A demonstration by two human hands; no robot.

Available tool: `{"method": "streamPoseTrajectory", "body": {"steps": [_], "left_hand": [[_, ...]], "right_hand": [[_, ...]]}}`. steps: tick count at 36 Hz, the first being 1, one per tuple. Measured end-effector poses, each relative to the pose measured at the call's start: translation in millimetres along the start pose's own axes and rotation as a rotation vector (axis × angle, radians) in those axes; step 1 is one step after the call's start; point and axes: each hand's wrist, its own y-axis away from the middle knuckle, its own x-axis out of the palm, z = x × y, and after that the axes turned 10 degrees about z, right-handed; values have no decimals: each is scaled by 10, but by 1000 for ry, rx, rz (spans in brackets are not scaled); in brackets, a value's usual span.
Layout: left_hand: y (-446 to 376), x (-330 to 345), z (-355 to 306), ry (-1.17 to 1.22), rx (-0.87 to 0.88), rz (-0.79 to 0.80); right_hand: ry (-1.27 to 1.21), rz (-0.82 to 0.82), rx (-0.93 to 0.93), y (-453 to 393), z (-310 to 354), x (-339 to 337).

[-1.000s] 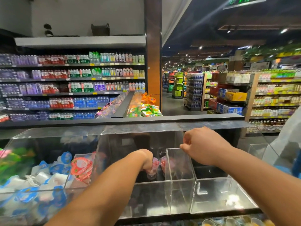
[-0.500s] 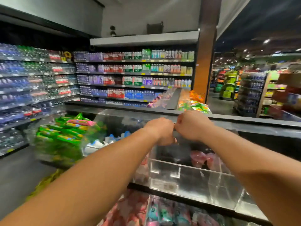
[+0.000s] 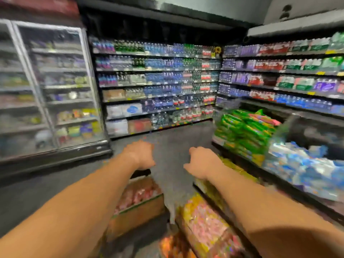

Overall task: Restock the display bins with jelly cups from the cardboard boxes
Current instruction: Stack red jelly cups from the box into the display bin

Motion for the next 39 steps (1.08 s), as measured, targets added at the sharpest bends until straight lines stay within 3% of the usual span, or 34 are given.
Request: {"method": "streamPoseTrajectory", "body": {"steps": [5, 11, 26, 39], "left_hand": [[168, 544, 981, 28, -144, 102], [-38, 1080, 1703, 147, -267, 138], [-2185, 2321, 2517, 282, -337, 369], [-3879, 3631, 2911, 494, -369, 538]], "right_hand": [[-47, 175, -115, -394, 1028, 607], [-95, 282, -110, -867, 1496, 1118], [-282, 557, -57, -3081, 1543, 2603], [-130, 690, 72, -4376, 1612, 3781]]}}
